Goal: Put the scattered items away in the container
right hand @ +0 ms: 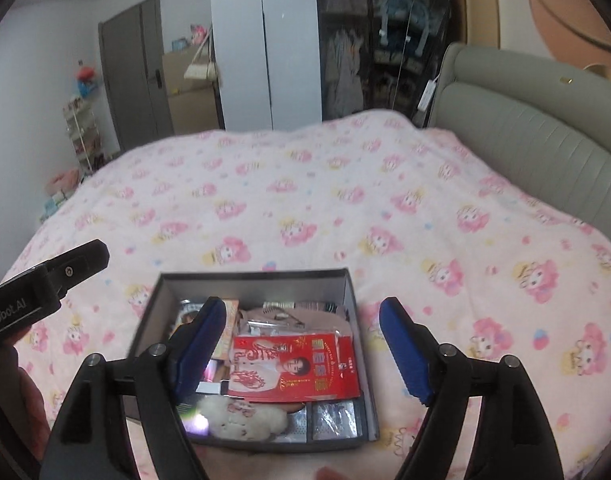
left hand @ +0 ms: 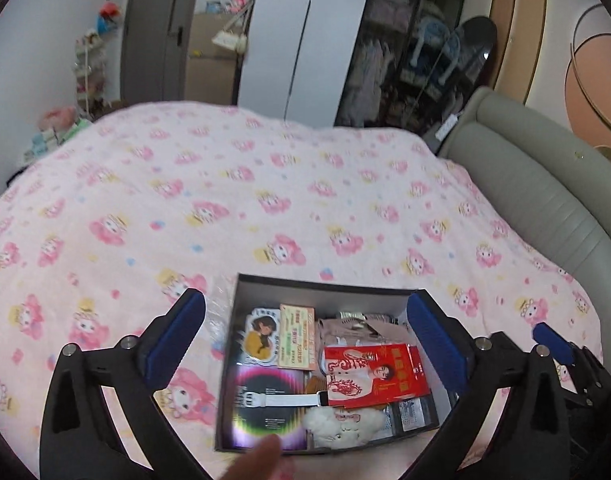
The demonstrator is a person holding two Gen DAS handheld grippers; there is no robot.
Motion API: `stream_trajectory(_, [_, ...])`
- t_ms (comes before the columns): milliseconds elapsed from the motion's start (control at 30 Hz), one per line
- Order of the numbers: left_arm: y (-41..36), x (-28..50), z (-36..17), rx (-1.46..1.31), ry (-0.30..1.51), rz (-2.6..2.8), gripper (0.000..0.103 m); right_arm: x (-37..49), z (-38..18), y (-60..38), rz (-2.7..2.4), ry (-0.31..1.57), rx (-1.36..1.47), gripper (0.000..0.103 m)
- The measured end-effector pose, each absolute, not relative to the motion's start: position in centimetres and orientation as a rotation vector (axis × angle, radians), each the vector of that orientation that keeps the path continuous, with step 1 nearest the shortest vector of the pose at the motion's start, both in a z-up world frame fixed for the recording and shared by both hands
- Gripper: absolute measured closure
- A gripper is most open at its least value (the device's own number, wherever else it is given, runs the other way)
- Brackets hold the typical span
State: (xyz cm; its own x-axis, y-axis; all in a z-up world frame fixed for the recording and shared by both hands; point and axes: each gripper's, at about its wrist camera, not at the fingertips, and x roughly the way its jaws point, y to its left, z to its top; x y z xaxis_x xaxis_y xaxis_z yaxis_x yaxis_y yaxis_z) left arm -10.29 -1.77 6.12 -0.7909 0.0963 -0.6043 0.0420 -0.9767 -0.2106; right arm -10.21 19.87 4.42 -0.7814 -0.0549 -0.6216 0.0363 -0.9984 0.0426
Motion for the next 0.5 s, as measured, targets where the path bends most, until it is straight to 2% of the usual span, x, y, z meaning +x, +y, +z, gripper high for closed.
stream_trajectory(233, [-2.6, -4.0, 9.1, -0.897, -0.265, 3.034, 0.001, -4.8, 7.7, 19.9, -2.986, -0.095, 0.913, 0.023])
stream_trajectory(400, [-3.1, -0.7, 8.3, -0.912, -0.266, 3.046, 0.001, -0.7, 7.2, 20.0, -3.018, -0.162, 0.906, 0.022])
stream_trajectory(500, [-2.7, 1.1, 7.8, -0.898, -0.197, 3.081, 0.001, 1.0, 6.5, 19.6, -3.035, -0.147, 0.913, 0.022])
